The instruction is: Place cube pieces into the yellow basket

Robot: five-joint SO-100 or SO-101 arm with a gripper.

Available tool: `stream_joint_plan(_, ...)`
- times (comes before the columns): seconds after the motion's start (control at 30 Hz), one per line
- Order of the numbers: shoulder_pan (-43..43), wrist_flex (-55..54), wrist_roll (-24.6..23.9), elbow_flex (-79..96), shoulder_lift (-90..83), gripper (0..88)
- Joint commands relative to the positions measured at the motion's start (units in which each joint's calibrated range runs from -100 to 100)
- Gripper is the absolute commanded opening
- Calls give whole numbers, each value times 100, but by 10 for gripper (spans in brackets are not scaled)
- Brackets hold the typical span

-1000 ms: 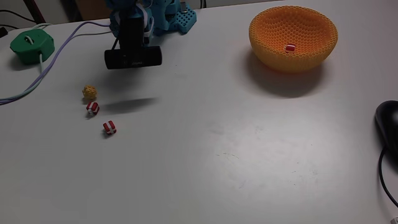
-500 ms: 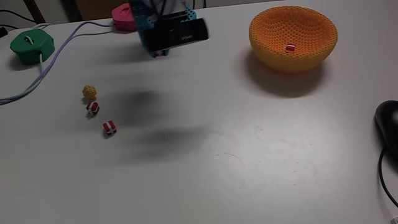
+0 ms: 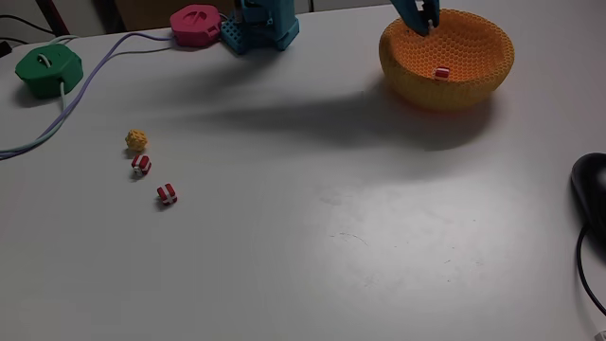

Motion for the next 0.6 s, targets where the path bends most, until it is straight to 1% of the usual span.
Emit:
stream_joint_plan(0.0, -101, -782, 615, 5, -100, 361)
stream_joint_plan(0.07, -128, -1181, 654, 236, -214, 395)
stream_joint_plan(0.17, -128, -1442, 635, 516, -366, 396)
stream_joint_plan(0.23, 198, -1042, 801, 371, -479, 387)
stream_joint_plan(0.3, 850, -9, 1118, -245, -508, 357)
stream_joint_plan(0.37, 1940, 1243, 1568, -977, -508, 322)
stream_joint_plan(0.43, 3460, 1807, 2159, -1304, -574, 306)
stream_joint_plan(0.5, 5165, 1929, 2696, -1429, -593, 298)
stream_joint_plan(0.57, 6694, 1660, 3111, -1314, -574, 299)
